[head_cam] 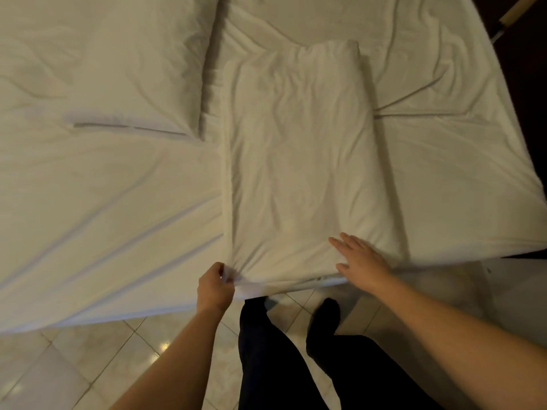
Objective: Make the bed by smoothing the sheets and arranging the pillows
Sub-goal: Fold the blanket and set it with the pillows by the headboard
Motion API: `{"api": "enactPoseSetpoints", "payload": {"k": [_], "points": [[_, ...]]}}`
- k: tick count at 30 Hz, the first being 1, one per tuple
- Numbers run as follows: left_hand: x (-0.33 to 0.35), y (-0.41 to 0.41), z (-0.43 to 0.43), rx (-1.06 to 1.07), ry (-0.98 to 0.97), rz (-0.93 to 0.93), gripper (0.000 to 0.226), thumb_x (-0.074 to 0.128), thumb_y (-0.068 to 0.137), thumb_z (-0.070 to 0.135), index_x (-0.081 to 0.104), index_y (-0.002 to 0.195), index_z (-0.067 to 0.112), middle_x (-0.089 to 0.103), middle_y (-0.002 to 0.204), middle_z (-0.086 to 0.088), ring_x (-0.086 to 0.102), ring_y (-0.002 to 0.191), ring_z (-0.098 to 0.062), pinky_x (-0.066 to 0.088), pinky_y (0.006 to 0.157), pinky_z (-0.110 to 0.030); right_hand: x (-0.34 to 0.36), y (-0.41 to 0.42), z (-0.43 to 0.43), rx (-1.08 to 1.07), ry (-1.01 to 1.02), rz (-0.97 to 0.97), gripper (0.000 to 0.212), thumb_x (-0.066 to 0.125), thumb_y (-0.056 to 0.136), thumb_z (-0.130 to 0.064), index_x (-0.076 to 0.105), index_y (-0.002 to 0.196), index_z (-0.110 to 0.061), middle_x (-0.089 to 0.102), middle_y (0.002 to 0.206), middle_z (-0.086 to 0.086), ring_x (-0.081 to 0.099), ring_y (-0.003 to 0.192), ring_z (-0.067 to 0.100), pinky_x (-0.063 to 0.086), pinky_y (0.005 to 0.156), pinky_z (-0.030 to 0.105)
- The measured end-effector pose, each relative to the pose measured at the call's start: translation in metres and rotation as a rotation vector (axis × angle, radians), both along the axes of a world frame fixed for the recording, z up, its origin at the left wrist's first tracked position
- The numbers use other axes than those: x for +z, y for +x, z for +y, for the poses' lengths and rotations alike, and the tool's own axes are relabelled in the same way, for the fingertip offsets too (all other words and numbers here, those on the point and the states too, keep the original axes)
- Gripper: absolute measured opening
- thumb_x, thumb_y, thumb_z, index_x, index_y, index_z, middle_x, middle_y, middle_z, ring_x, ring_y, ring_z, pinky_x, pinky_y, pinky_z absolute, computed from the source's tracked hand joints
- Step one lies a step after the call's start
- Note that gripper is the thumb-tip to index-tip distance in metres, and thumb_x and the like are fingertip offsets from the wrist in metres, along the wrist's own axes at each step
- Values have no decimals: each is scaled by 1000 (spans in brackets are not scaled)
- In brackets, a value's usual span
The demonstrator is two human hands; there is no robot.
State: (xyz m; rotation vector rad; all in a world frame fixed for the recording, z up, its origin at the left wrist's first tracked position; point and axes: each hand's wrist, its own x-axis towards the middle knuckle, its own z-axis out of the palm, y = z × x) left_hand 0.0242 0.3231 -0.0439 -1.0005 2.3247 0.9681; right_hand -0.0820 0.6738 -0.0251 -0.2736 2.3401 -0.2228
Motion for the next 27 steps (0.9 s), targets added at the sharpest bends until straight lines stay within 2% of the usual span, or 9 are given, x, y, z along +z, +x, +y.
{"api": "enactPoseSetpoints", "payload": {"k": [3,6,10,13,17,27], "points": [[-2,-2,6,-13,34,-51,15,61,88,2,59,100,12,65,97,-5,62,87,-32,52,72,-42,3,1,10,36,3,-6,71,50,100,-38,12,160,-43,5,170,-10,12,154,18,20,124,39],[4,-8,22,-120,-72,12,36,59,96,20,52,131,12,56,126,-9,57,112,-35,49,91,-44,10,-2,10,-9,-29,13,69,51,100,-41,16,160,-42,6,169,-9,14,153,19,27,120,40],[28,-13,39,-172,-81,67,52,53,94,18,44,145,23,46,142,-7,48,126,-36,44,105,-45,22,-1,12,-22,-22,36,71,51,100,-44,13,160,-41,5,169,-9,15,152,22,32,117,44],[52,-14,43,-185,-101,38,59,51,99,31,35,156,23,38,154,-5,40,138,-33,41,110,-46,39,-3,17,-32,-16,44,72,51,100,-46,14,161,-37,9,169,-5,16,152,24,32,117,45],[98,-14,44,-213,-117,35,66,52,100,40,29,160,26,33,159,-3,34,143,-29,41,112,-46,77,-3,22,-64,-33,55,75,52,100,-49,13,162,-32,13,169,-2,15,153,24,33,117,47],[194,-33,24,-266,-169,87,63,48,102,42,30,160,27,30,161,-4,34,144,-30,40,113,-46,176,-29,-6,-66,-198,162,76,51,100,-52,12,162,-30,16,168,-2,15,154,21,29,120,42]]}}
